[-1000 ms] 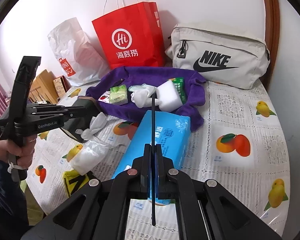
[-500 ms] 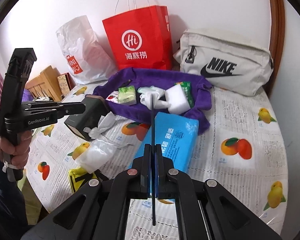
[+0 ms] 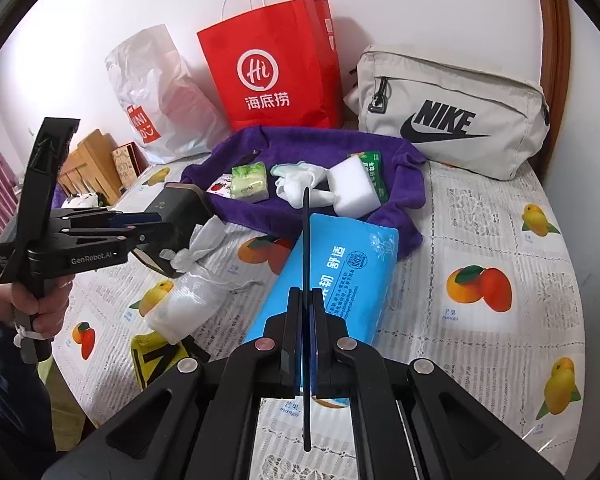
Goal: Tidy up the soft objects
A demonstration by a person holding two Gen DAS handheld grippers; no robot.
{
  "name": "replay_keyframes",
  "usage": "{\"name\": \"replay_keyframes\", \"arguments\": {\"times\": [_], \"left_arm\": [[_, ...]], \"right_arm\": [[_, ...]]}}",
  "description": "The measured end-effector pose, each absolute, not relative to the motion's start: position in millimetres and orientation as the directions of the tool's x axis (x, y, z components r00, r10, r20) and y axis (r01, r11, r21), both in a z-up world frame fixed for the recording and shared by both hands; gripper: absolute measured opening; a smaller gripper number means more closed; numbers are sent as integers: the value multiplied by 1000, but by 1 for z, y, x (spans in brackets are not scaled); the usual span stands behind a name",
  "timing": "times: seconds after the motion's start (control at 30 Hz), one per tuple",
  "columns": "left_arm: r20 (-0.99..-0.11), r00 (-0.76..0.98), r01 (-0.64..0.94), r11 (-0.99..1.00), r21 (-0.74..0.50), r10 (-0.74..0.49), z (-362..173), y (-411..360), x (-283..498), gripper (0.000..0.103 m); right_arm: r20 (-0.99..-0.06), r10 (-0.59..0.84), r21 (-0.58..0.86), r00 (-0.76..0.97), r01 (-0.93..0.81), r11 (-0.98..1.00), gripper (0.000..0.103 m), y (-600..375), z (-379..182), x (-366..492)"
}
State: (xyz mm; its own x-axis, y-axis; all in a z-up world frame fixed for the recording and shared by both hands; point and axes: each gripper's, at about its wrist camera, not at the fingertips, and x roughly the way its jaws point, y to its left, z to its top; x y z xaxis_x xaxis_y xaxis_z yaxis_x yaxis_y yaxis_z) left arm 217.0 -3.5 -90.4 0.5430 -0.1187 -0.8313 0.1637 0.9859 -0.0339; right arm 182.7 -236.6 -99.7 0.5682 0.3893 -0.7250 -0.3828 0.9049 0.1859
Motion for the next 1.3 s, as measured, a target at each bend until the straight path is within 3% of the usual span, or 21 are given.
{"name": "replay_keyframes", "arguments": {"times": [0.7,0.73,0.77,0.8,0.97,1.3], "left_arm": [[-881,450,184,950,251,145,-147,-38,280,29],[-884,447,192,950,246,138,-148,-39,281,27],[-887,443,196,951,238,130,-149,-40,282,13],[-892,436,201,953,228,121,-150,-40,282,7],[-896,439,209,962,174,67,-147,-39,279,4],[-839,527,205,978,-34,-139,-83,-16,253,4]], "right_arm": [[-761,371,200,533,-350,915,3,-251,-123,211],[-762,369,201,532,-348,916,3,-253,-124,212],[-765,363,197,532,-344,918,3,-254,-125,212],[-766,360,195,532,-342,919,3,-255,-125,212],[-769,350,192,535,-330,924,3,-258,-125,212],[-729,378,188,571,-363,913,3,-247,-99,208]]}}
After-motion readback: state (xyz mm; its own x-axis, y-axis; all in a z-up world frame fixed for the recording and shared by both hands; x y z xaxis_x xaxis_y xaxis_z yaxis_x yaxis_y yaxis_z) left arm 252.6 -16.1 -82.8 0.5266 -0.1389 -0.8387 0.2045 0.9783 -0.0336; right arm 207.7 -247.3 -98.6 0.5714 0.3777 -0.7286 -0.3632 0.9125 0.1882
